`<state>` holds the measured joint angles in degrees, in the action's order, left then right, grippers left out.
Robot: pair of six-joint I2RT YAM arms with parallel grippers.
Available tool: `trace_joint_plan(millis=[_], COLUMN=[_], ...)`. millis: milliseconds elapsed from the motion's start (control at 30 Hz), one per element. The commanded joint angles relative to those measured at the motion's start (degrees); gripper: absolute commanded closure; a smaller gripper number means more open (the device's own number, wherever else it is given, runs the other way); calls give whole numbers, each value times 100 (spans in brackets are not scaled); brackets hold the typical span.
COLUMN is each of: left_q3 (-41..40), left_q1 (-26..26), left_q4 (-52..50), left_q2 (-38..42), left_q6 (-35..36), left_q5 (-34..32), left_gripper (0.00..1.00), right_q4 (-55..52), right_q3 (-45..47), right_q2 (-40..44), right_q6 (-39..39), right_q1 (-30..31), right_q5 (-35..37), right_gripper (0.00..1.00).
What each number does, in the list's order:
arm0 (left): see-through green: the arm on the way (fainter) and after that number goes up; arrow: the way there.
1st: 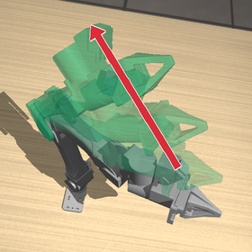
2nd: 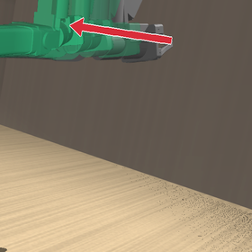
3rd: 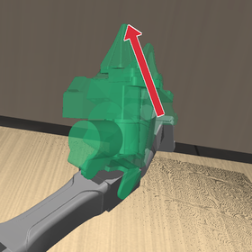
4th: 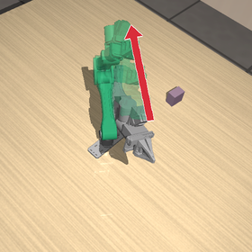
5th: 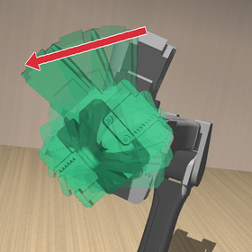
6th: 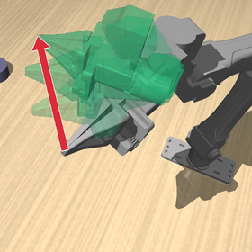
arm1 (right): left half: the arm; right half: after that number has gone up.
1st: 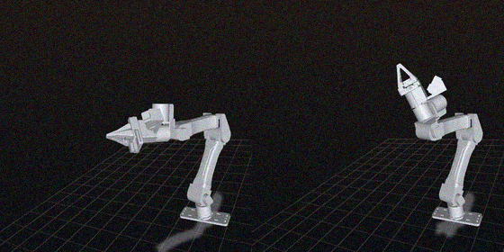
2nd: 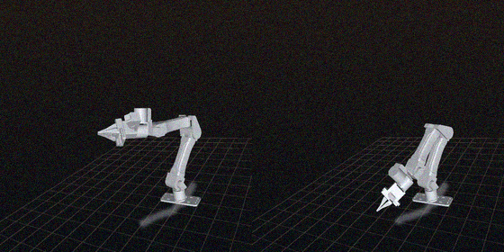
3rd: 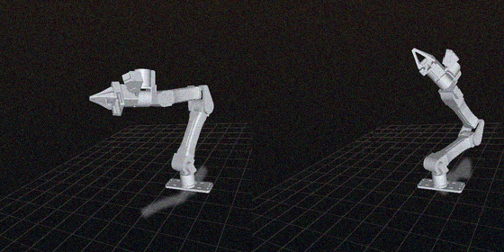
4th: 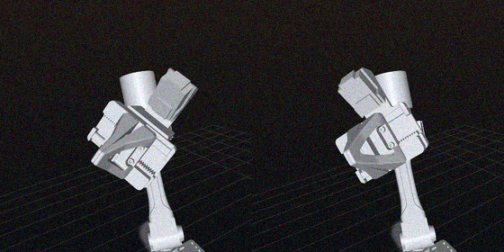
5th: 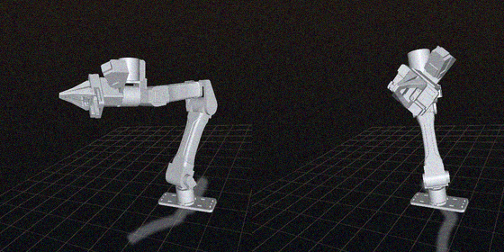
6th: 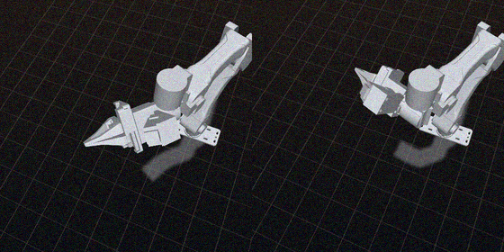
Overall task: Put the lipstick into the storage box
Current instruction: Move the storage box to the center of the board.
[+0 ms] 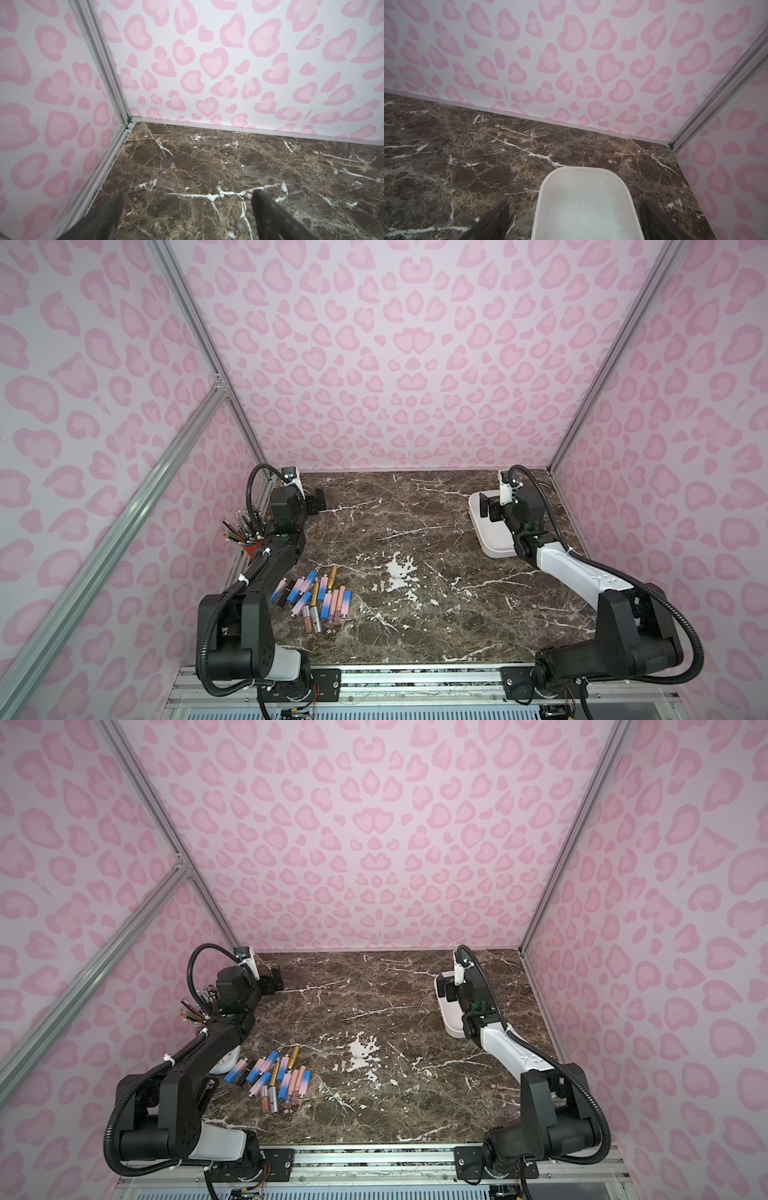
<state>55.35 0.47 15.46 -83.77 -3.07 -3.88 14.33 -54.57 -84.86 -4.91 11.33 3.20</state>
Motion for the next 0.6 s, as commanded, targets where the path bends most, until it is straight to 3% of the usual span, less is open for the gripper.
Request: trace_joint_plan(millis=[0,100,133,300,567], left_q3=[629,953,980,1095,1184], left_q1=[-21,-67,-92,-265,-337], left_q4=[-1755,-2057,-2093,-2394,-2768], left_q2=[-178,-206,-176,86,313], left_q6=[-210,-356,-378,-353,-325], left_q5=[560,1028,1078,1113,1107], left_gripper=[7,11,11,11,11], right_q4=[-2068,-2969,-3189,-3685,-3663], right_q3=[-904,-1581,-1724,-1799,-1552], right_q2=[-440,-951,-1116,-1463,-1622], right_q6=[844,817,826,912,1385], right_q1=[62,92,156,561,487], right_q5=[478,-235,-162,185,60], right_gripper=[0,0,0,31,33])
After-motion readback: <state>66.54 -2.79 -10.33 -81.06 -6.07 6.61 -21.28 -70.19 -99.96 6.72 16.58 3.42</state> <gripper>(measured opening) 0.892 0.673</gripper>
